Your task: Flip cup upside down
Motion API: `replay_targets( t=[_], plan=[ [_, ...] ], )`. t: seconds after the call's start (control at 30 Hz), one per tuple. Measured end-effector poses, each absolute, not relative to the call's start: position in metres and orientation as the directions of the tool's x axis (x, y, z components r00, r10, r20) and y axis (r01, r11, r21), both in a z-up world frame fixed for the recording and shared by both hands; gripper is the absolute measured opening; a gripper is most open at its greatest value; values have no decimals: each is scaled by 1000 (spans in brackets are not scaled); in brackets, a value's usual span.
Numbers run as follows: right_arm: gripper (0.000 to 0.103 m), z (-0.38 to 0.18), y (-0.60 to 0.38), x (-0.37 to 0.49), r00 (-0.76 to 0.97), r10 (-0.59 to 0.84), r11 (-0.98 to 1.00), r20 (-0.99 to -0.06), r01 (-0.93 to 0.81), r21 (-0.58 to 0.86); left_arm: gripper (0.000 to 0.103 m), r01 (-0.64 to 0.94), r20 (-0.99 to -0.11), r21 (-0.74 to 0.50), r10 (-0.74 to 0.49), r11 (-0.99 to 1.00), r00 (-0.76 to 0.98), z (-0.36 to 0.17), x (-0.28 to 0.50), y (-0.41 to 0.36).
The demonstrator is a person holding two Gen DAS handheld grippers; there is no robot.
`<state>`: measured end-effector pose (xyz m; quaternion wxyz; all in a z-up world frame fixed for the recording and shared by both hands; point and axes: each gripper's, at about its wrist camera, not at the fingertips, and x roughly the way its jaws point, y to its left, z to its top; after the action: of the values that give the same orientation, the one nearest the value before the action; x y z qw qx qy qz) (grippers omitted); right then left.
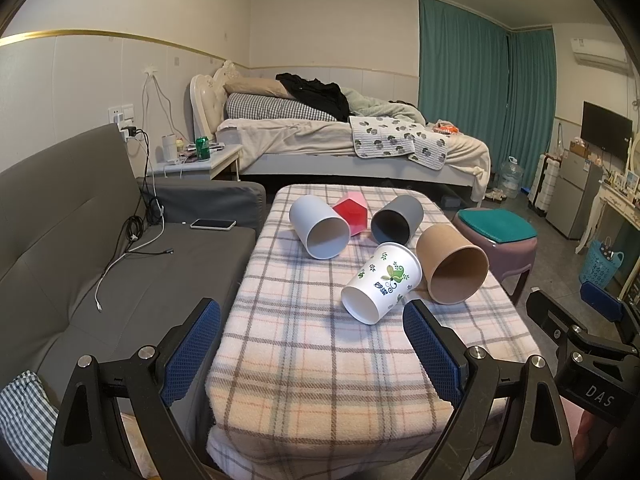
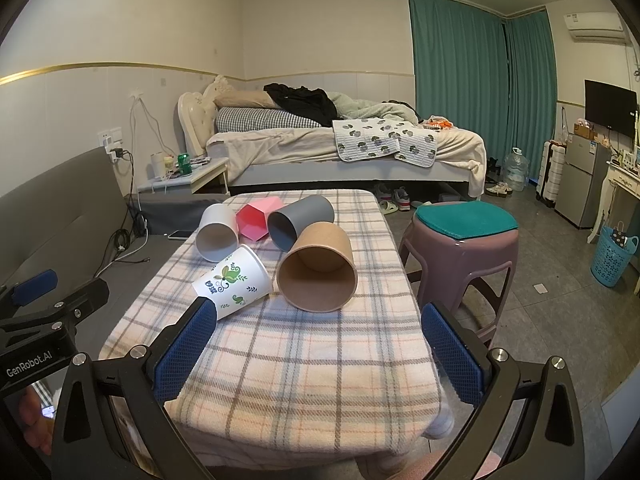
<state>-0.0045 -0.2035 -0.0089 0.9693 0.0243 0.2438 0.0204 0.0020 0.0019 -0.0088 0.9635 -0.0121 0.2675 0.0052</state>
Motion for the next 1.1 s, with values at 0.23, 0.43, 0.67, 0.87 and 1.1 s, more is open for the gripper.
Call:
replay_targets(
  t=[0.23, 0.43, 0.67, 0.87, 1.1],
  plan=[
    [103, -8, -203, -4, 880, 50, 998, -472, -27, 56, 95, -17, -516, -20, 4, 1000, 856, -9, 2, 2],
    [103, -8, -202, -4, 880, 50, 998, -473, -27, 56, 95, -16, -517, -21, 3, 1000, 856, -9, 2, 2],
    [103, -11, -201, -4, 880, 50, 998, -473, -27, 55, 95, -17, -517, -20, 4, 1000, 856, -9, 2, 2],
    [103, -12, -202, -5, 878, 50, 998, -476, -27, 56, 95, -17, -520, -20, 4, 1000, 854, -11, 4, 0],
    [103, -16, -200, 1, 862, 53, 998, -504, -24, 65, 95, -31, -549, -21, 15, 999, 836, -8, 22, -5]
  ],
)
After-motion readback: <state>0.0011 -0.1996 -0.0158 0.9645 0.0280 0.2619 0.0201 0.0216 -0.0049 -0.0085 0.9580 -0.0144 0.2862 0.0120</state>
